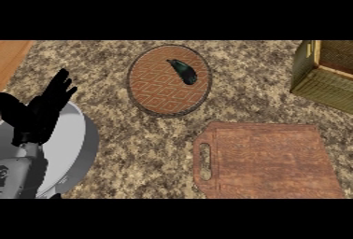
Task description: Pick the tomato from the cutting board and place it in the basket
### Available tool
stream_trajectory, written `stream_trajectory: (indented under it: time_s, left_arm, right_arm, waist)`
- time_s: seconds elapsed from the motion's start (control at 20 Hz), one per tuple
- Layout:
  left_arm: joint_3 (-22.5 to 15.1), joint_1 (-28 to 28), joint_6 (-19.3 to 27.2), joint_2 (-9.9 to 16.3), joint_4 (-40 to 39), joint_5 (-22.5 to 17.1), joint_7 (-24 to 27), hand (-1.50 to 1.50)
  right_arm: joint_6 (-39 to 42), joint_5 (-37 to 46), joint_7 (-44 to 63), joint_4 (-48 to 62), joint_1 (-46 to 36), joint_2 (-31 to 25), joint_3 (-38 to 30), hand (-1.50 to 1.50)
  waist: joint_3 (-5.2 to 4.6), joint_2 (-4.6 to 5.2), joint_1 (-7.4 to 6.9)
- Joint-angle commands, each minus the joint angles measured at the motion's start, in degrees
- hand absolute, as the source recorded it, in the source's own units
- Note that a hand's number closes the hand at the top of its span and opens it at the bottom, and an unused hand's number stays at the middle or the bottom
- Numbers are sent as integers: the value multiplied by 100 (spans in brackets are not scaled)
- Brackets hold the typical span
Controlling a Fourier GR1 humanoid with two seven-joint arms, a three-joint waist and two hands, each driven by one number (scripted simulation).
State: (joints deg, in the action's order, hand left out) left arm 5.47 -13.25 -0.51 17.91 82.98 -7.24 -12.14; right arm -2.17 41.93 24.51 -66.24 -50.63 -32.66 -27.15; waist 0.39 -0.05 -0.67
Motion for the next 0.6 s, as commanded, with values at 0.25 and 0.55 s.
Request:
stream_trajectory:
  time_s: [0.25, 0.55]
  left_arm:
    - [33, 172, -39, -98, -411, 101, 56, 0]
    - [-27, 258, 32, -136, -270, 173, -53, 0]
  right_arm:
    - [-327, -376, -990, 951, -148, -157, -76, -150]
    - [-1017, -800, -856, 1266, -444, -396, -847, -150]
  waist:
    - [-38, 23, 3]
    - [-35, 17, 10]
